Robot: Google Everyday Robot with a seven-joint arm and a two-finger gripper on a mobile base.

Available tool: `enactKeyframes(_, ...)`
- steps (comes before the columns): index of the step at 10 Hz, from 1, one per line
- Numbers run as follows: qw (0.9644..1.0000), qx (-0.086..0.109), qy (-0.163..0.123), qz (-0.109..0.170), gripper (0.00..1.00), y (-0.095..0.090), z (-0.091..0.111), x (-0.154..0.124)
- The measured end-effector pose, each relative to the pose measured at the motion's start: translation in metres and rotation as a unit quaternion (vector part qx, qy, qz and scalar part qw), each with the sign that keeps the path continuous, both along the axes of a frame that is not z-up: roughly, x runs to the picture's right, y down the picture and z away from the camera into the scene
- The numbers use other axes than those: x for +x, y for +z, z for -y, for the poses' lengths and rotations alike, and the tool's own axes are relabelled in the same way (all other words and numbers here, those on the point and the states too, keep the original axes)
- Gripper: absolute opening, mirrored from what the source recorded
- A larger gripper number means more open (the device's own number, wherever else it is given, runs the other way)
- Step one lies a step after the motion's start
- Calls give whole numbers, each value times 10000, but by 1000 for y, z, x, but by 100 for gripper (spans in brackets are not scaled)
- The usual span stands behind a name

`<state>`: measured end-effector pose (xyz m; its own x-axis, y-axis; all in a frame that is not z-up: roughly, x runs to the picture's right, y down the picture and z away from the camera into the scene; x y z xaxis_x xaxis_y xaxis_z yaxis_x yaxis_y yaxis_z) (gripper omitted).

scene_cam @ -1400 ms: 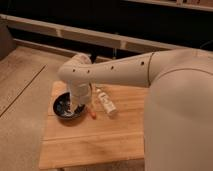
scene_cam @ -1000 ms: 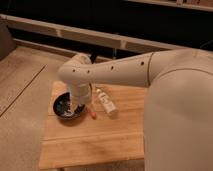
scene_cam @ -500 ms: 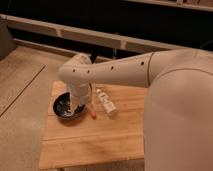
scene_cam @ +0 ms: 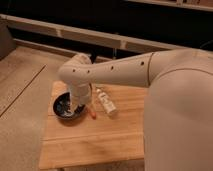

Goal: Place the eraser in the ceramic cup

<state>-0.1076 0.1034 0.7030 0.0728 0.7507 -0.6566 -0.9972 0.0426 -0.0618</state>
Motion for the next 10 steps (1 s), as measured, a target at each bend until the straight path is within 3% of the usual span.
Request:
enactKeyframes(2,10000,34,-6,-14,65,0,2,0)
enactKeyframes(3,9998,184,57,46,65,2,12,-2)
enactKeyframes(4,9985,480,175,189,65,7,32,-7)
enactKeyframes(6,9919,1099,256,588,65,11,70,-13)
enactKeyframes(7,9856,1431,224,878,65,9,89,-18)
enactKeyframes(8,9817,1592,194,1030,65,7,97,-20)
enactKeyframes(10,9806,1635,189,1062,65,6,99,-20)
